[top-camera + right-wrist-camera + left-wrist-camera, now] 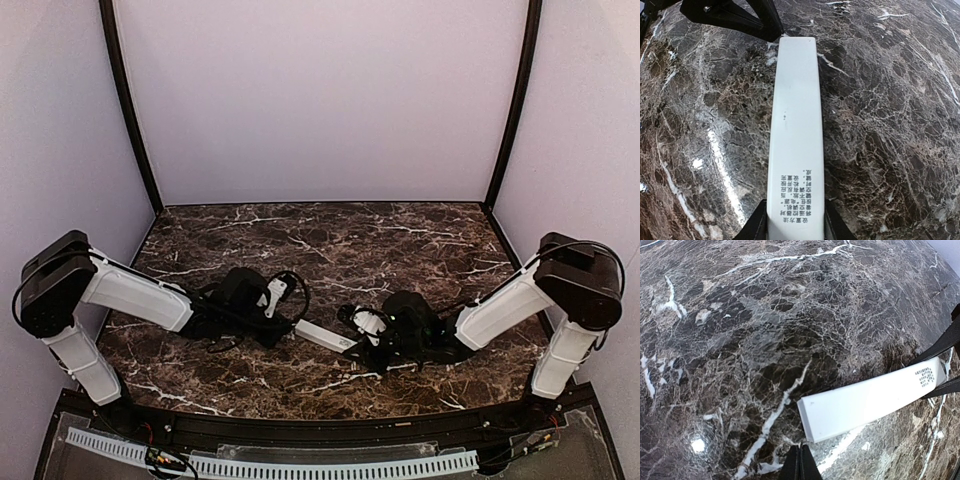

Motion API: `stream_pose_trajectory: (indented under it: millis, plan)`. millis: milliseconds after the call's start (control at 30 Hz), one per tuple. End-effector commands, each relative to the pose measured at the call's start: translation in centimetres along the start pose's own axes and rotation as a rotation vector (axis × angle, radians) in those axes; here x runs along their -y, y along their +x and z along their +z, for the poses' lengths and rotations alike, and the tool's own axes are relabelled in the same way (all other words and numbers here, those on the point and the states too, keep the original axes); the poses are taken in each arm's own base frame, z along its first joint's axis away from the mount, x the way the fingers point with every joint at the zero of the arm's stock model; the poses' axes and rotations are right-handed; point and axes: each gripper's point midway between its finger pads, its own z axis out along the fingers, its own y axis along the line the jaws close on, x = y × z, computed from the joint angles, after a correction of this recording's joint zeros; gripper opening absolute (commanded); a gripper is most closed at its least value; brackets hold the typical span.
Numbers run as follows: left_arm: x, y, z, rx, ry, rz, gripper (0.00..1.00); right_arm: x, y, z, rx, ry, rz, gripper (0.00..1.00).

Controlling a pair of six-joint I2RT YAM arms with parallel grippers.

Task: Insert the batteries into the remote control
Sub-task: Press the battery cover on the remote control without the battery cover.

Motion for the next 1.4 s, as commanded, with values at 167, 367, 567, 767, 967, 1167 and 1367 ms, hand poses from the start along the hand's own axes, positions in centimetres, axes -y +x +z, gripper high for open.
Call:
stream_pose_trajectory:
  millis: [167, 367, 567, 767, 967, 1167, 1367]
  plan:
    - [-1.2, -1.5, 0.4, -0.013, -0.106, 0.076, 0.00, -1.8, 7.7, 0.3, -0.278, -0.060, 0.015, 0.28]
    - [-0.7, -1.4, 0.9, -0.045, -0.090, 0.112, 0.00, -1.7, 7.9, 0.5, -0.288, -0.059, 0.016, 0.25]
    - [0.2, -0.9, 1.1, -0.073, -0.096, 0.164, 0.00, -1.7, 8.2, 0.6, -0.305, -0.059, 0.019, 0.21]
    - [0.7, -0.1, 1.3, -0.097, -0.090, 0.181, 0.00, -1.7, 8.1, 0.8, -0.308, -0.060, 0.021, 0.17]
    - [1.3, 0.8, 1.6, -0.141, -0.097, 0.227, 0.00, -1.8, 8.2, 0.9, -0.314, -0.065, 0.019, 0.16]
    - [2.5, 1.2, 2.0, -0.159, -0.065, 0.293, 0.00, -1.9, 8.2, 0.9, -0.315, -0.072, 0.015, 0.15]
    - [4.5, 1.8, 2.2, -0.158, 0.055, 0.341, 0.00, -2.4, 8.1, 1.0, -0.306, -0.105, -0.003, 0.16]
